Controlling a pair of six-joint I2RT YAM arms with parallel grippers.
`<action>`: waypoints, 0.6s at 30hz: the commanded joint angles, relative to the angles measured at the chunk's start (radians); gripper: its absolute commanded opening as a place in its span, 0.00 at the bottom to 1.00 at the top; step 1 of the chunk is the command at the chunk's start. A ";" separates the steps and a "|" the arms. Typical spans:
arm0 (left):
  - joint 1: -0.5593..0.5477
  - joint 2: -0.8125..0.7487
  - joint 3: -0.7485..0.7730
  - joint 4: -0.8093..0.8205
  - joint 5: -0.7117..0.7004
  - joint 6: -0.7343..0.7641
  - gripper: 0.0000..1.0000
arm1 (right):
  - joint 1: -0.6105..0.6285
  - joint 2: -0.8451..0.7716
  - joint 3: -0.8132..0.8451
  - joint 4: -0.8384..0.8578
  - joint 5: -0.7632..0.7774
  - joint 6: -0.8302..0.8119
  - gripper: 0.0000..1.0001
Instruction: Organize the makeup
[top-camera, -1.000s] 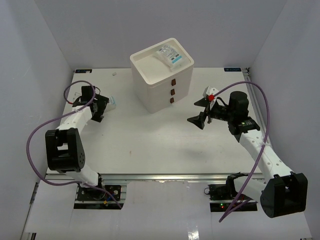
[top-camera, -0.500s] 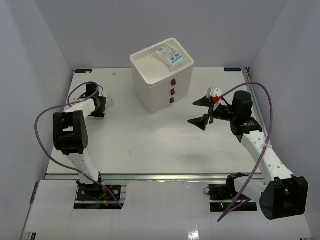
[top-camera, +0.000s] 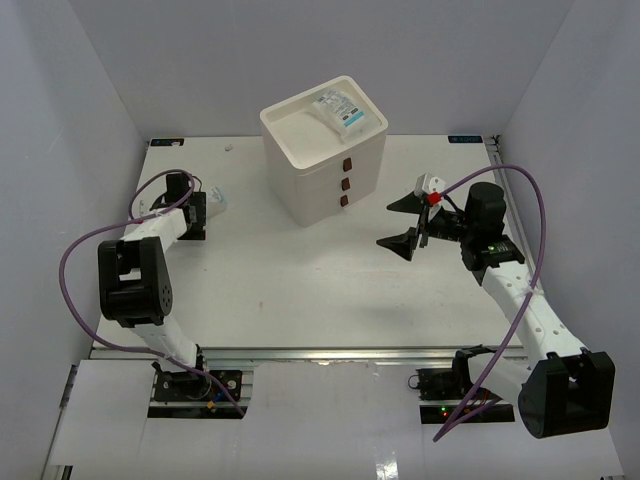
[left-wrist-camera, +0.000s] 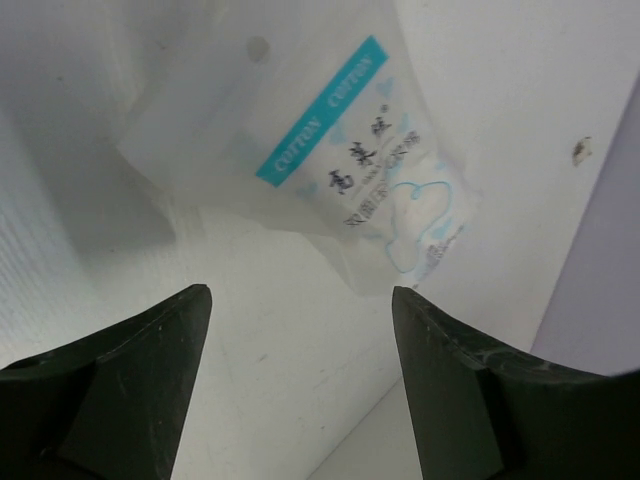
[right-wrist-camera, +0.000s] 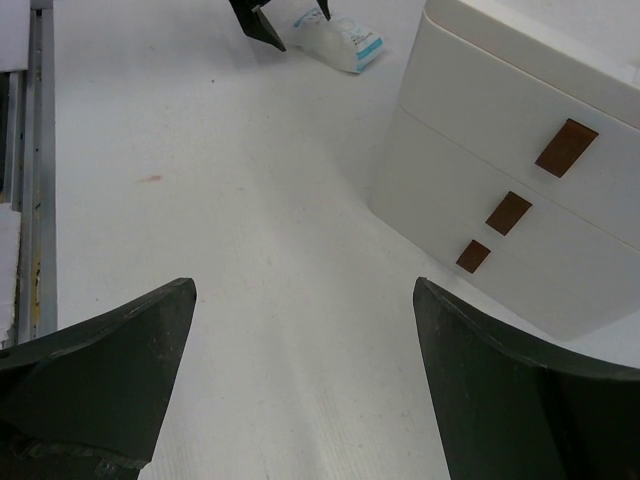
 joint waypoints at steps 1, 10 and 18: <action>0.008 -0.022 0.031 0.044 -0.027 -0.062 0.85 | -0.007 0.003 -0.003 0.053 -0.026 0.017 0.96; 0.026 0.149 0.147 0.011 -0.020 -0.103 0.78 | -0.023 0.012 -0.005 0.058 -0.026 0.020 0.96; 0.046 0.134 0.131 0.102 0.010 0.010 0.11 | -0.030 0.013 -0.006 0.059 -0.023 0.020 0.96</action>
